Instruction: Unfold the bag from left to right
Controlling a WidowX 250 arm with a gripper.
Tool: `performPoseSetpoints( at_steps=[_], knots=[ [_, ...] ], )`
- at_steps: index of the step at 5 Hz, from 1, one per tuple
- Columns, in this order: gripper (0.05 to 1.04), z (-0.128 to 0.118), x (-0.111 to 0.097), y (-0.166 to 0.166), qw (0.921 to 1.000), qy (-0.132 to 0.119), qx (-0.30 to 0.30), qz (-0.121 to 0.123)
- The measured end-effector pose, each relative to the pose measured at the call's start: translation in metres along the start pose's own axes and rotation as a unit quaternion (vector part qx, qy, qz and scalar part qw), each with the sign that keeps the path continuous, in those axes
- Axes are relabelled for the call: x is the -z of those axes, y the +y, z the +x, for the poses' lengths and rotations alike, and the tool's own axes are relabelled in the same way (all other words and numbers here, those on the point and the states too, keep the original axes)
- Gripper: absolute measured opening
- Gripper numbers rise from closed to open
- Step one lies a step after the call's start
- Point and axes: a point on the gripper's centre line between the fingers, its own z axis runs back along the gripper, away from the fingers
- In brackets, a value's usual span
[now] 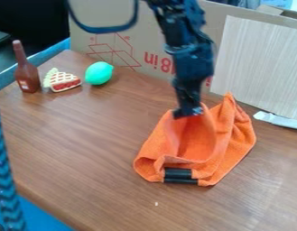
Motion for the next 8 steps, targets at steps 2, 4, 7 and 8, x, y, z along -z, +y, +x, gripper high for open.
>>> performPoseSetpoints(
  at_steps=[2,4,7,8],
  knots=[
    [0.060,-0.041,-0.020,0.015,0.9990,0.037,-0.021,-0.011],
    [0.060,-0.088,-0.041,0.033,0.9958,0.063,-0.053,-0.041],
    [0.084,-0.143,-0.064,0.050,0.9916,0.049,-0.073,-0.095],
    [0.243,-0.157,-0.066,0.049,0.9906,0.085,-0.027,-0.104]
  ],
)
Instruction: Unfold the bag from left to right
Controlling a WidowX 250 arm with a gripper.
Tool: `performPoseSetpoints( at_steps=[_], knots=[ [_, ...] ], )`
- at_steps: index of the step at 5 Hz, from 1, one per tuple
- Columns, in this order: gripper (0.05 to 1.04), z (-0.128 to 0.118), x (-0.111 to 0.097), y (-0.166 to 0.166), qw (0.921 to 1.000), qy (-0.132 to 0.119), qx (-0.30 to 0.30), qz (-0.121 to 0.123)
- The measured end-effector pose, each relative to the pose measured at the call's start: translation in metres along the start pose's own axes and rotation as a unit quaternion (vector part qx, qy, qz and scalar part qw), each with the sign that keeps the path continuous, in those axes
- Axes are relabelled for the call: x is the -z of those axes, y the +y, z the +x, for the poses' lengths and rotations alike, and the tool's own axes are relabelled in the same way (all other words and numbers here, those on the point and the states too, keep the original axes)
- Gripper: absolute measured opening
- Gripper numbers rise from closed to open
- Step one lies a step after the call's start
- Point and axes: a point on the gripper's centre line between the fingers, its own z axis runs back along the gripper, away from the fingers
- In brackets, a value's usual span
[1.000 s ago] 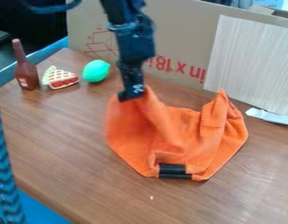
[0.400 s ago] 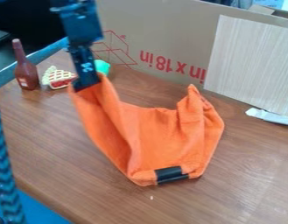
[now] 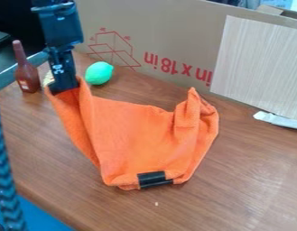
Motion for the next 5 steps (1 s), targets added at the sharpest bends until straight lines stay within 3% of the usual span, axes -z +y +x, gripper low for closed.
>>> performPoseSetpoints(
  at_steps=[1,2,3,4,5],
  knots=[
    [0.515,-0.009,-0.001,0.001,0.9995,0.024,0.020,0.002],
    [0.822,-0.025,-0.007,0.005,0.9998,0.018,0.003,0.000],
    [1.005,-0.040,-0.026,0.005,0.9997,0.000,-0.015,0.020],
    [1.001,-0.032,-0.048,-0.006,0.9992,-0.017,0.003,0.036],
    [1.001,0.019,-0.056,-0.032,0.9949,0.033,0.074,0.060]
  ],
)
